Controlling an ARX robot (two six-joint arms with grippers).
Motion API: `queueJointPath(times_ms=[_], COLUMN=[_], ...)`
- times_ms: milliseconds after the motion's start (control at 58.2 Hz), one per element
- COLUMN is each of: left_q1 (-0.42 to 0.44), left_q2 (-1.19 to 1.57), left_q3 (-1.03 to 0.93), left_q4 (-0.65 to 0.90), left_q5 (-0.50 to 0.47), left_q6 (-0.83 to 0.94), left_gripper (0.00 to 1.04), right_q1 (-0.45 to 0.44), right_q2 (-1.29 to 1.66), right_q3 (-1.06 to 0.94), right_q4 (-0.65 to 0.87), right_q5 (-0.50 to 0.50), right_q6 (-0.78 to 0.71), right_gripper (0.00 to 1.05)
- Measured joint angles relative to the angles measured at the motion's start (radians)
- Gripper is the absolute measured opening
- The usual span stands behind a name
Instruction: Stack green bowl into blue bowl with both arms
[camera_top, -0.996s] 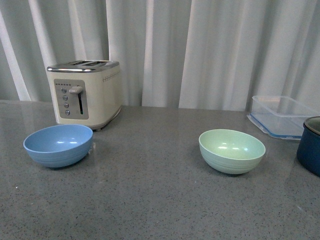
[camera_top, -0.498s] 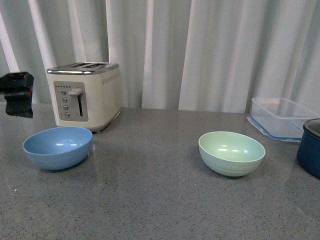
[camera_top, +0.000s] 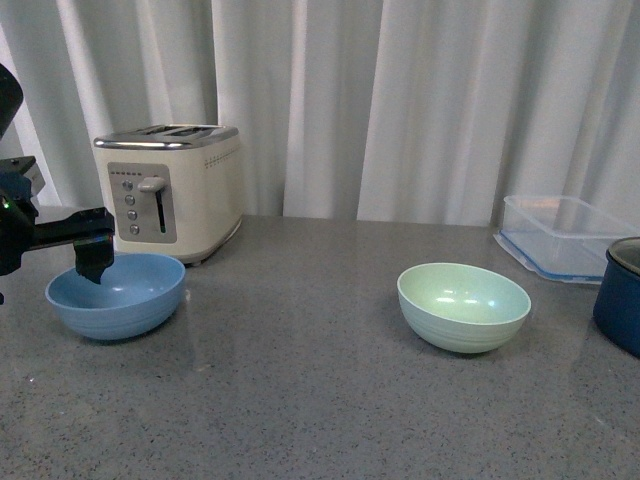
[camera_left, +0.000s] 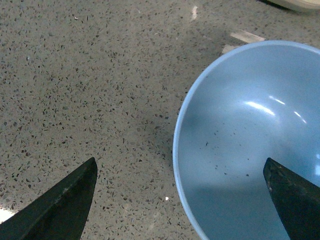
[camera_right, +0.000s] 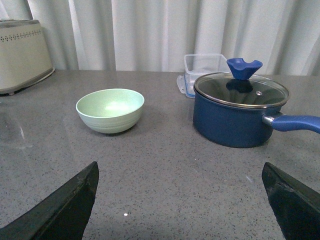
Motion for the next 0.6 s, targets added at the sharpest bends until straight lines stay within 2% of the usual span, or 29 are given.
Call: queueJointPath(times_ms=[86, 120, 361, 601], left_q1=[-0.005, -0.006, -0.014, -0.024], left_q2=[0.025, 0.032, 0.084, 0.090], left_q3=[0.016, 0.019, 0.051, 0.057], left_q4=[-0.004, -0.005, -0.032, -0.037], left_q5=[-0.021, -0.027, -0.046, -0.047], left_q6=[-0.003, -0.003, -0.012, -0.014], left_gripper=[0.98, 0.95, 0.54, 0.18], right_q1=[0.000, 0.000, 0.000, 0.000], right_q2=[0.000, 0.000, 0.000, 0.000], right_q3=[0.000, 0.000, 0.000, 0.000], right_q4=[0.000, 0.000, 0.000, 0.000], right_q5=[0.000, 0.000, 0.000, 0.000], right_q6=[0.000, 0.000, 0.000, 0.000], right_gripper=[0.95, 0.95, 0.95, 0.95])
